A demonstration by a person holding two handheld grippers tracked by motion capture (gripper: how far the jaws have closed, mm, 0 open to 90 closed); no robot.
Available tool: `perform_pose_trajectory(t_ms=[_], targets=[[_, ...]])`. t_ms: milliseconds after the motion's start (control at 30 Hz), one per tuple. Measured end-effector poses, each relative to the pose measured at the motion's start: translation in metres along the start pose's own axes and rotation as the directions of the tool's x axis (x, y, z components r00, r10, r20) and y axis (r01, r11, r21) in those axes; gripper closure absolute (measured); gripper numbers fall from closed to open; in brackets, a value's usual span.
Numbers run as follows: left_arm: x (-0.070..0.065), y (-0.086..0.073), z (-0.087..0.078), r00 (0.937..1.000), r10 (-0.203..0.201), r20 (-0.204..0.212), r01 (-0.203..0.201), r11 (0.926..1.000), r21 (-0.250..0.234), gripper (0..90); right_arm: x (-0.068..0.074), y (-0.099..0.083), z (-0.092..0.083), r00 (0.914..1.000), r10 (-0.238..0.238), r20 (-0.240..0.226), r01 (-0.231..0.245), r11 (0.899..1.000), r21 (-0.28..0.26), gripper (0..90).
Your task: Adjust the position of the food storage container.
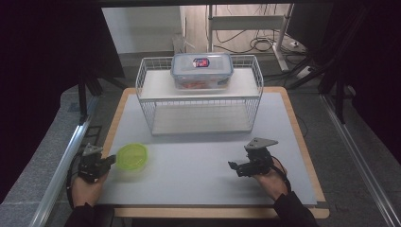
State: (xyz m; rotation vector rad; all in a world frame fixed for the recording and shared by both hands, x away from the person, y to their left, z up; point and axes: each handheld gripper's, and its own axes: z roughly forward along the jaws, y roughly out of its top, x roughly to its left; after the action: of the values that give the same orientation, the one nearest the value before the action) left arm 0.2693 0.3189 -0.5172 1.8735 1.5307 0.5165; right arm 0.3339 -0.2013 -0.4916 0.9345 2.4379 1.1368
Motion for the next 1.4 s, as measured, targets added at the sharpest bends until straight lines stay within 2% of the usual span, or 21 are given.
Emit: perform_pose_trajectory(t_ms=[200, 400, 567, 767, 867, 1000, 1167, 1200, 1400], targets=[[0.000, -0.003, 0.010, 0.9994, 0.012, 0.034, -0.014, 0.9985, 0.052, 89.7, 0.000, 0.000, 0.000, 1.0000, -0.002, 0.001, 0.002, 1.000, 0.005, 9.0], [0.004, -0.005, 0.017, 0.9966, -0.023, 0.080, 0.018, 0.9979, 0.063, 89.7, 0.001, 0.000, 0.001, 1.0000, -0.004, 0.001, 0.004, 1.000, 0.007, 9.1], [0.000, -0.002, 0.025, 0.9948, 0.002, 0.102, -0.011, 0.9962, 0.086, 89.7, 0.001, 0.000, 0.001, 1.0000, -0.007, 0.002, 0.007, 1.000, 0.009, 9.1], [-0.004, 0.003, 0.033, 0.9906, 0.003, 0.137, -0.015, 0.9961, 0.087, 89.7, 0.000, -0.001, 0.001, 1.0000, -0.001, 0.002, 0.001, 1.000, 0.013, 9.1], [-0.010, 0.008, 0.042, 0.9880, 0.027, 0.152, -0.044, 0.9932, 0.108, 89.7, -0.001, -0.001, 0.002, 1.0000, 0.002, 0.004, -0.002, 1.000, 0.016, 9.1], [-0.015, 0.012, 0.046, 0.9860, 0.032, 0.164, -0.048, 0.9940, 0.098, 89.7, -0.001, -0.001, 0.002, 1.0000, 0.004, 0.004, -0.004, 1.000, 0.018, 9.0], [-0.019, 0.020, 0.054, 0.9811, 0.034, 0.190, -0.052, 0.9944, 0.092, 89.7, -0.002, -0.002, 0.002, 1.0000, 0.005, 0.005, -0.006, 1.000, 0.019, 9.0], [-0.022, 0.024, 0.059, 0.9786, 0.040, 0.202, -0.059, 0.9943, 0.089, 89.7, -0.002, -0.002, 0.002, 1.0000, 0.006, 0.005, -0.006, 1.000, 0.021, 9.0], [-0.032, 0.034, 0.071, 0.9739, 0.055, 0.220, -0.074, 0.9940, 0.080, 89.7, -0.002, -0.002, 0.002, 1.0000, 0.007, 0.005, -0.007, 1.000, 0.022, 8.9]])
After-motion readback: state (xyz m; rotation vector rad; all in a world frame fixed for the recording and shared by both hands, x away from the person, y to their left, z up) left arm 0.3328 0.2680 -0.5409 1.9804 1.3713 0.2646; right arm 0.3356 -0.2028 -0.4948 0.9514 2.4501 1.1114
